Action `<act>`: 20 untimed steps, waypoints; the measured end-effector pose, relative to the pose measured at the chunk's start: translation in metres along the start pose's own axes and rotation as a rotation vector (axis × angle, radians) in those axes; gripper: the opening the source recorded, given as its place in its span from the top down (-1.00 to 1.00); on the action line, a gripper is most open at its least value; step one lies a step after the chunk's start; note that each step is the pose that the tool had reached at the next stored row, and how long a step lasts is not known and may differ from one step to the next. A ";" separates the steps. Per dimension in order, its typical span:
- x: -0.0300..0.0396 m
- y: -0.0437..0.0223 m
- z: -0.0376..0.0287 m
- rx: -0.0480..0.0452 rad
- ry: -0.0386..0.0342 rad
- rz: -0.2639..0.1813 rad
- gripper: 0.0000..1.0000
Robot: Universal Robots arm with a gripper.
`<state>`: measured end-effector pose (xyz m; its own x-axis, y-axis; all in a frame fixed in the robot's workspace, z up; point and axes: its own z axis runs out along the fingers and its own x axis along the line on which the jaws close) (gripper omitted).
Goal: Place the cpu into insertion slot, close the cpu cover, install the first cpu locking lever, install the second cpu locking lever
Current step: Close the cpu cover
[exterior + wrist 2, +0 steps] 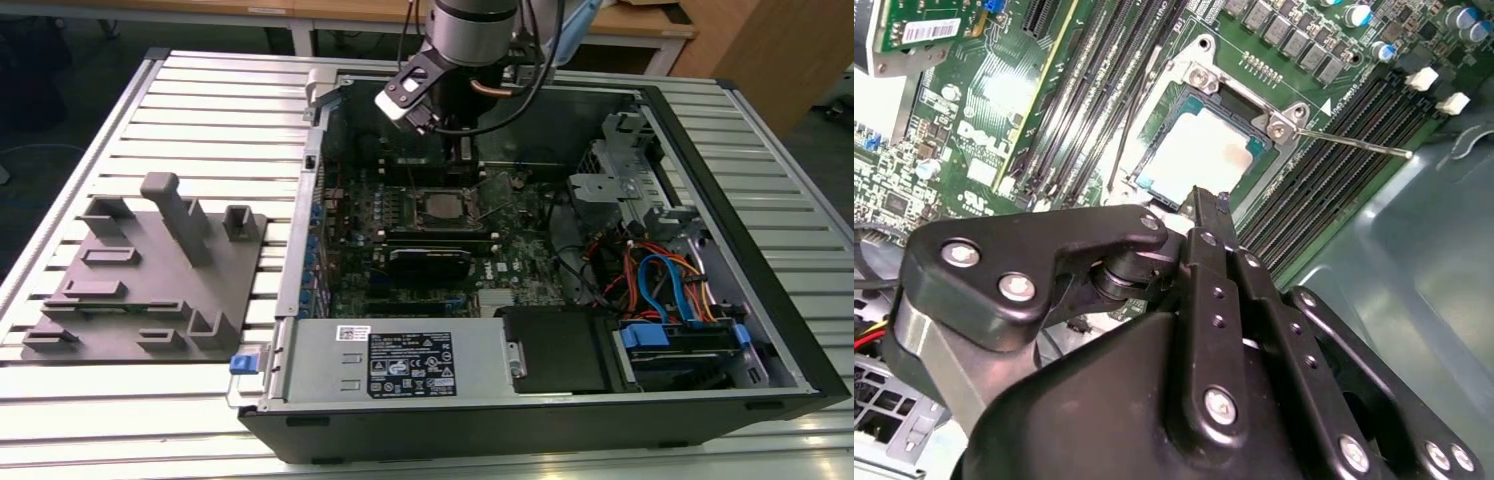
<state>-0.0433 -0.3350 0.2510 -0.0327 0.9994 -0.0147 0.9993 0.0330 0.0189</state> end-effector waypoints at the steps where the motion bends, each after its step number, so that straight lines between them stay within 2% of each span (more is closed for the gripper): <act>1: 0.0000 0.0000 -0.0008 0.0001 0.0000 0.000 0.80; 20: -0.0003 0.0004 -0.0190 0.0001 -0.0001 0.000 0.80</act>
<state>-0.0433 -0.3350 0.2700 -0.0327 0.9994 -0.0148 0.9993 0.0330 0.0188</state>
